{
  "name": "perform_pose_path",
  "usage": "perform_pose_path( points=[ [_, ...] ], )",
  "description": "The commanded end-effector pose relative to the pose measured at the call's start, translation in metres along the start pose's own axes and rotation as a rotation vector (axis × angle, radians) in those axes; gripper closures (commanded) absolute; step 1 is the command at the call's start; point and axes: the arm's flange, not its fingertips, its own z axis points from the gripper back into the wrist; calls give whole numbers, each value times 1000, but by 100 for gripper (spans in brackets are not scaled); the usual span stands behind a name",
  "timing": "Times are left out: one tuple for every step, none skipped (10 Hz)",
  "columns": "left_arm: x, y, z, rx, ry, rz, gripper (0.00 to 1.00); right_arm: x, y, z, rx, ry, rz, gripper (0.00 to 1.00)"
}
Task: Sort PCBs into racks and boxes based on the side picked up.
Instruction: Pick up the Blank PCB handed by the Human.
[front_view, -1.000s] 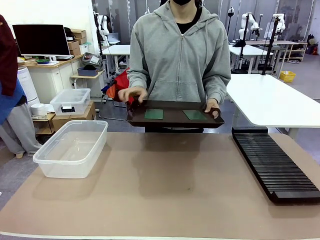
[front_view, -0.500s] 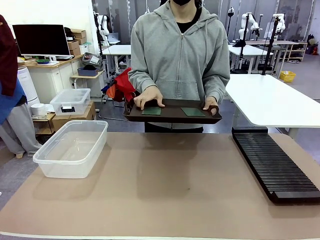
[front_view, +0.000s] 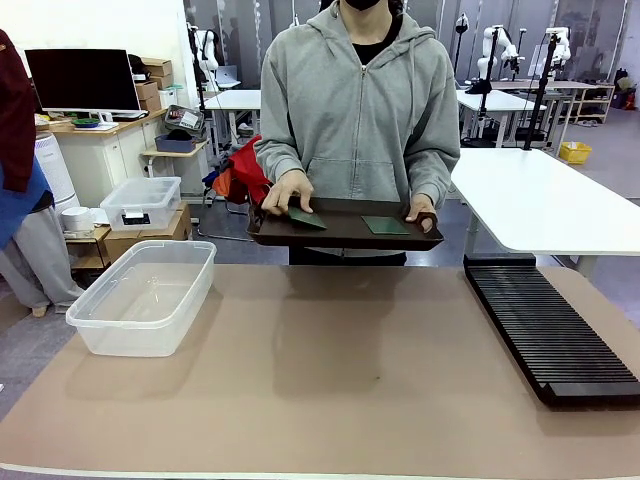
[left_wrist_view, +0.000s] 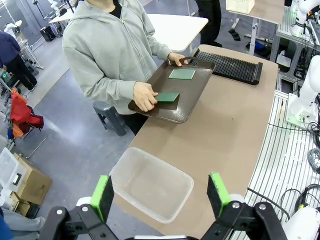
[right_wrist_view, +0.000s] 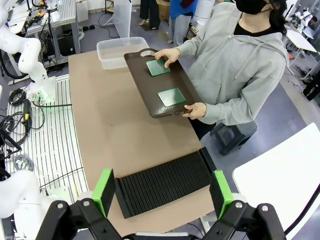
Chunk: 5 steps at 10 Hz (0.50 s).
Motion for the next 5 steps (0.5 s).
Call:
perform_pose_path(
  points=[
    [0,-1,0,-1,2,-7,0,0,2,-1,11,-12,11,0],
    [0,-1,0,-1,2,-7,0,0,2,-1,11,-12,11,0],
    [0,-1,0,-1,2,-7,0,0,2,-1,11,-12,11,0],
    [0,-1,0,-1,2,-7,0,0,2,-1,11,-12,11,0],
    [0,-1,0,-1,2,-7,0,0,2,-1,11,-12,11,0]
  ],
)
